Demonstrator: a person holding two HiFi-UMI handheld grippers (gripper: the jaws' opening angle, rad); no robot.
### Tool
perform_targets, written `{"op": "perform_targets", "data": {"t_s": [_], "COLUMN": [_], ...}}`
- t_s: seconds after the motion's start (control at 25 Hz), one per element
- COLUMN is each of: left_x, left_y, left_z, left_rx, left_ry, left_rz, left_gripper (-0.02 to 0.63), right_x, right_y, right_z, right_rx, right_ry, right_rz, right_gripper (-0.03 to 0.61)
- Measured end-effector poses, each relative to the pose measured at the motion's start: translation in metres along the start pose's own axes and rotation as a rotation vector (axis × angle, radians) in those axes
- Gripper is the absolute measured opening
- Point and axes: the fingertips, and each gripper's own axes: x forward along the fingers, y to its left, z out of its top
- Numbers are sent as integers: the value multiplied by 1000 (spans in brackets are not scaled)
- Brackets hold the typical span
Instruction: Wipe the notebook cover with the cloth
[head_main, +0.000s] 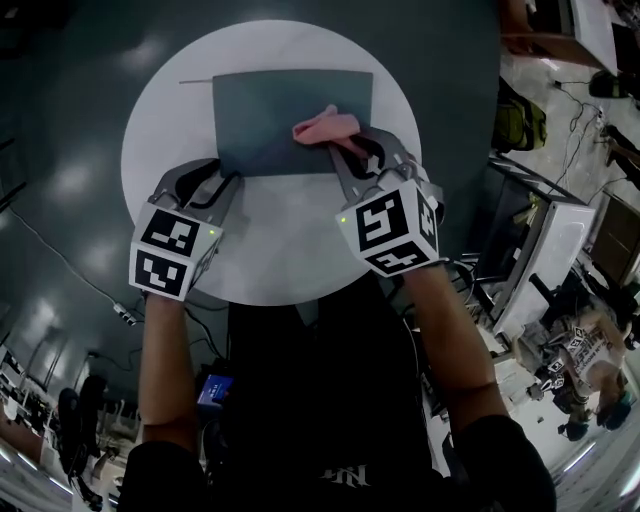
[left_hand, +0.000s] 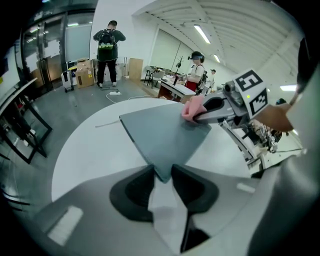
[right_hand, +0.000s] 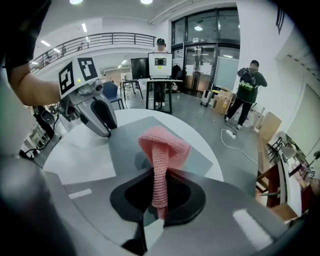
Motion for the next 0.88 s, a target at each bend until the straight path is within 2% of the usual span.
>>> {"op": "perform_targets", "data": {"t_s": [0.36,0.56,0.64,0.72,0.88], "left_x": [12,2,-2,-3,-4], "left_y": [-5,-6,-6,-6,-7], "left_z": [4,-2,-4,-4,-6], "left_rx": [-18,-21,-22,-19,-22], "left_ry": [7,-17,-25,-29,-39], "left_rz": [11,16,17,17,5], "left_gripper": [112,112,110,110,110], "right_x": [-13,-31,-46,-55,-46], "right_y": [-32,-46,-44,-33,17], "right_z": [-36,-67,-60,-39,21], "right_rx": [19,36,55,51,-23], "right_ry": [43,164,120,45,-90], "right_rz": [-52,-144,-166,-148,-17], "right_gripper": [26,26,26,25,26]}}
